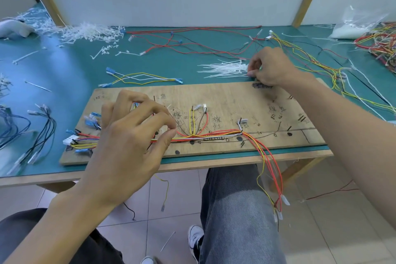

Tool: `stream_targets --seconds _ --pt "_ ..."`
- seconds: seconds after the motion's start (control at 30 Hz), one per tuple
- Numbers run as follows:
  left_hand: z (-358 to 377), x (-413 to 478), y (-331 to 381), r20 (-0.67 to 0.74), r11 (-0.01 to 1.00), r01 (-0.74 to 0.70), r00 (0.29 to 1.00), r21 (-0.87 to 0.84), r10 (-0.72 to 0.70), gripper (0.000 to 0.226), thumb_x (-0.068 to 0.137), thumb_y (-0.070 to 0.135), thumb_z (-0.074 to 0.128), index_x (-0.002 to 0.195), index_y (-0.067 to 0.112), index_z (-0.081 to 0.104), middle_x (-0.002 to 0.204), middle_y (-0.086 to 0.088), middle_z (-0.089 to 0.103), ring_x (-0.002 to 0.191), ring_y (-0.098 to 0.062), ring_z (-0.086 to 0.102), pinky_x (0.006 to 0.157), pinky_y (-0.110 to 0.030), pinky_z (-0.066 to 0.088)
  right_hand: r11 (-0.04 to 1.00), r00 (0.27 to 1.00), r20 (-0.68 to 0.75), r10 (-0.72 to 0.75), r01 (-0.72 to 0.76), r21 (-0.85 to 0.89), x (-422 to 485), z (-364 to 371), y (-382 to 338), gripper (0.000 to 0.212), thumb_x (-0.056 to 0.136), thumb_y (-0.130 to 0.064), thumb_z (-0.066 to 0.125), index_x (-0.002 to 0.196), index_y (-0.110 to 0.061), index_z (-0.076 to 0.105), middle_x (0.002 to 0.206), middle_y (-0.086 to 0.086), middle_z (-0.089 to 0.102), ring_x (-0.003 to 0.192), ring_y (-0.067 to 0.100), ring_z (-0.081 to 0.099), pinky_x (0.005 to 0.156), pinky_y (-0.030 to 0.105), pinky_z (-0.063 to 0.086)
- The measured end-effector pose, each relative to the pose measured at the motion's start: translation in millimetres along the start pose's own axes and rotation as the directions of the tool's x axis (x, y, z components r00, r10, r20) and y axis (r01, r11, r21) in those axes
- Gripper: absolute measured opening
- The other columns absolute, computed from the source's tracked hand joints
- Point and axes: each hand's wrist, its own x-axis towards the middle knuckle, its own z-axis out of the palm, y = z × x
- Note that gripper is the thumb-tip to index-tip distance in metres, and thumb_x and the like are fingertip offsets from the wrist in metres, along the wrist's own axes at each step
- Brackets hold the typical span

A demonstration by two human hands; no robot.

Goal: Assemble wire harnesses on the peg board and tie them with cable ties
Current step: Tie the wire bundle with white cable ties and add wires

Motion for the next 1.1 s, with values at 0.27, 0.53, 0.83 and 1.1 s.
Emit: stream_targets --seconds 0.27,0.53,0.83,1.1 --pt "-3 6 8 -0.012 0.993 0.09 0.996 -0.073 -0.091 0.009 0.096 0.033 0.069 0.095 0.026 0.073 0.099 0.018 0.067 0.111 -0.019 0.05 0.097 -0.05 0.039 0.967 0.984 -0.177 -0.036 0.079 0.241 -20 -22 -9 0.009 0.087 -0.015 0.085 0.09 -0.009 0.08 0.077 0.006 0.075 0.064 0.008 0.063 0.066 0.016 0.049" --pt "-16 39 10 -0.036 0.949 0.265 0.961 -0.173 -0.275 0.03 0.096 0.054 0.061 0.111 0.033 0.075 0.095 0.026 0.067 0.096 -0.013 0.048 0.089 -0.03 0.038 0.758 0.86 -0.068 -0.505 0.48 0.441 -103 -63 -102 0.011 0.09 -0.017 0.083 0.101 -0.015 0.08 0.087 -0.008 0.078 0.078 0.004 0.071 0.076 0.03 0.059" --pt "-25 14 8 0.052 0.925 0.214 0.977 -0.312 -0.209 0.008 0.098 0.034 0.069 0.091 0.031 0.074 0.08 0.02 0.064 0.082 -0.011 0.055 0.079 -0.015 0.04 0.56 0.812 -0.077 -0.578 0.464 0.687 -141 -46 -147 0.015 0.094 -0.01 0.078 0.108 -0.011 0.075 0.092 0.003 0.076 0.089 0.026 0.072 0.078 0.053 0.052" --pt "-3 15 23 -0.009 0.868 0.225 0.967 -0.442 -0.255 0.01 0.101 0.03 0.069 0.095 0.033 0.076 0.08 0.014 0.07 0.076 -0.022 0.058 0.072 -0.037 0.048 0.27 0.964 -0.137 -0.227 0.198 0.942 -174 10 -150 0.011 0.093 -0.01 0.078 0.102 -0.004 0.079 0.081 0.003 0.077 0.068 0.012 0.064 0.067 0.023 0.051"
